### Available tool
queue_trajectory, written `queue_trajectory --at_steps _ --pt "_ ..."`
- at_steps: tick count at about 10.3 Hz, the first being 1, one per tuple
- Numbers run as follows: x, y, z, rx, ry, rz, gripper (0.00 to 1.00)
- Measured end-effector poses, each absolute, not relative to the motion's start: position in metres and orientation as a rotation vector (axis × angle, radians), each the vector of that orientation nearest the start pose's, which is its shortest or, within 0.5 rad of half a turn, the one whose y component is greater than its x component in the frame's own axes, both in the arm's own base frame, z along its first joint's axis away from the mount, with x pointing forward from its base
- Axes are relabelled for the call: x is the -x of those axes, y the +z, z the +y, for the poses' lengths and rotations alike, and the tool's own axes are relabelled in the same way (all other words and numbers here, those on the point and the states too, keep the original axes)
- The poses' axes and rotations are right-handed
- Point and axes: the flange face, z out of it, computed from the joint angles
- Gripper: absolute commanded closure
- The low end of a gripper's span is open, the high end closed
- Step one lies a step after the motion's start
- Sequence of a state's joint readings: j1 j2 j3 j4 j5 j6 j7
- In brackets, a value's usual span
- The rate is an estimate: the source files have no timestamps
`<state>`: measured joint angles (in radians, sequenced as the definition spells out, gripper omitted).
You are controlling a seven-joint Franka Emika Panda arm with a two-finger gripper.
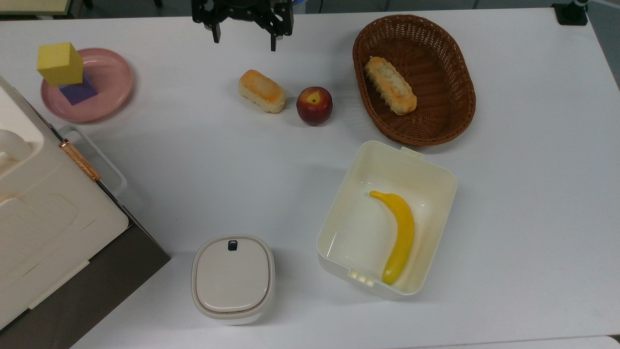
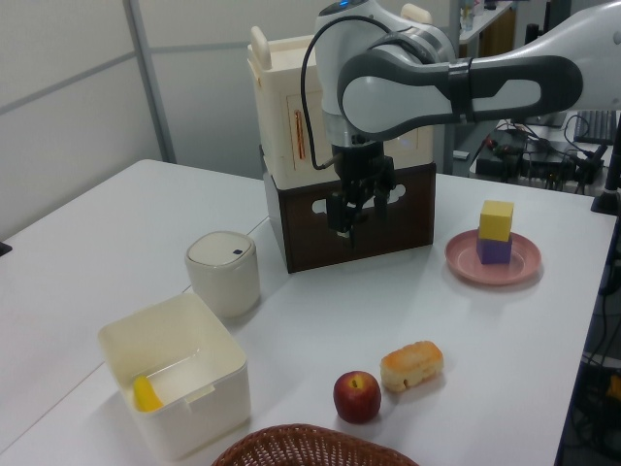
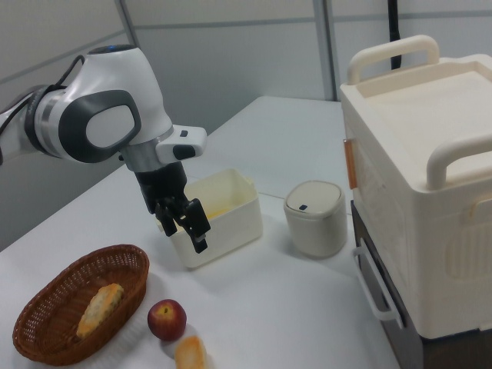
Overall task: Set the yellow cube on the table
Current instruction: 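Move the gripper over the pink plate and grasp the yellow cube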
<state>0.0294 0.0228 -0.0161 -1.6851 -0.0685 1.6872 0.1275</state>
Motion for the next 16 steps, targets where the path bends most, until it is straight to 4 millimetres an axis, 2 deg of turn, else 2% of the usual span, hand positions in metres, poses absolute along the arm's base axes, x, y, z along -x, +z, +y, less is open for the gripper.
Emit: queue_trajectory --at_steps 5,6,8,11,12,14,16 --pt "-0.567 0.568 -0.009 3.206 0.028 0.181 0.0" --pt "-0.566 0.569 -0.015 3.207 0.031 0.16 0.0" --pt "-0.564 0.57 -0.044 3.209 0.037 0.052 0.0" --pt "-0.553 0.57 -0.117 3.204 0.054 -0.051 0.0" --pt "-0.544 0.57 -0.153 3.2 0.064 -0.121 0.0" --pt "-0.516 0.561 -0.238 3.178 0.105 -0.224 0.0" --pt "-0.498 0.535 -0.306 3.195 0.143 -0.248 0.0"
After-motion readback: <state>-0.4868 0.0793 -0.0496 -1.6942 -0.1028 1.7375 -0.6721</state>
